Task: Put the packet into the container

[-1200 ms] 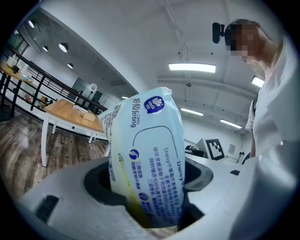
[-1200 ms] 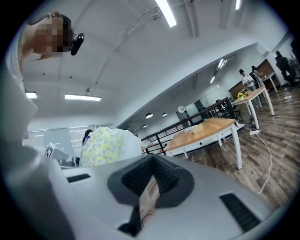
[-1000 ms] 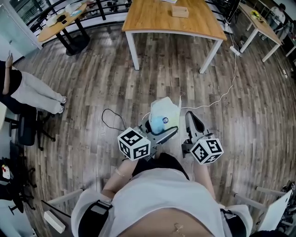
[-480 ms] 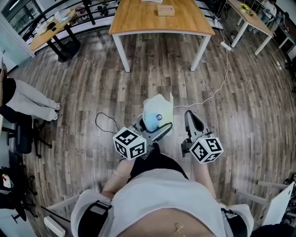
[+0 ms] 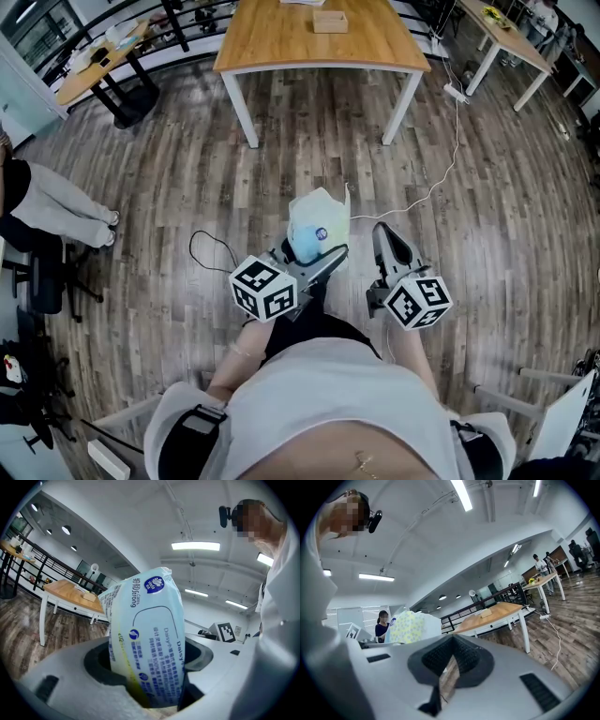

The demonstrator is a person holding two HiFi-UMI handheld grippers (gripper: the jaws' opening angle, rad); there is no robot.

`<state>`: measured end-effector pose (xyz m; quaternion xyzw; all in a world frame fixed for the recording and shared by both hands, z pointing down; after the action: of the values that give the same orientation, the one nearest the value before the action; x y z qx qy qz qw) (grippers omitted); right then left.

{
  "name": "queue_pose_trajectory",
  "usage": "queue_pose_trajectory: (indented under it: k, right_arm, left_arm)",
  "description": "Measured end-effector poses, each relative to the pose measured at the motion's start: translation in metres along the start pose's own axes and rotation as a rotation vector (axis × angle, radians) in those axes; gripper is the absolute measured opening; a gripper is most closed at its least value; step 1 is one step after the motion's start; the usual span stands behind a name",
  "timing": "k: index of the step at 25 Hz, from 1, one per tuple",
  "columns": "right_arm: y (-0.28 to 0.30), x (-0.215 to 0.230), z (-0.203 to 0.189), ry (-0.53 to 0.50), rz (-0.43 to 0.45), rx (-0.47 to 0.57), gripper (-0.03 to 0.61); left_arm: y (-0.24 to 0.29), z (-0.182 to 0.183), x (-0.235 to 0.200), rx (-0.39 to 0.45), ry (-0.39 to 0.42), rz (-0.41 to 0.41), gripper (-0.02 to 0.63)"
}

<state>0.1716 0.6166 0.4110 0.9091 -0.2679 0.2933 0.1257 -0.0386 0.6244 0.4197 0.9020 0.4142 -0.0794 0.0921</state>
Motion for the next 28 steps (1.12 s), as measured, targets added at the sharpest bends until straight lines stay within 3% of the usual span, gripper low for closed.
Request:
queue_pose_trajectory:
  k: [11, 28]
  right_arm:
    - [0.038, 0.03, 0.016, 0.019, -0.011, -0.008, 0.011]
    - [0.156, 0.072, 0.07, 0.019, -0.028, -0.015, 0.011]
  left_arm:
    - [0.034, 0.004, -0.033, -0.013, -0.013, 0.016, 0.328]
    - [0.115, 0.039, -0.139, -0.03, -0.028, -0.003, 0.328]
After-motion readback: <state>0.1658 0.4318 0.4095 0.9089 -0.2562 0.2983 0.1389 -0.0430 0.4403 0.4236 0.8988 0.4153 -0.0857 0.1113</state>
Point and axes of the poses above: the fingertips, and each gripper's own axes: y forward along the fingers, x to its right, z out of its top, the point moved 9 cm from there along -y, backward along the fingers, and after that the axes turned 13 degrees about y, right-handed, at the moved point
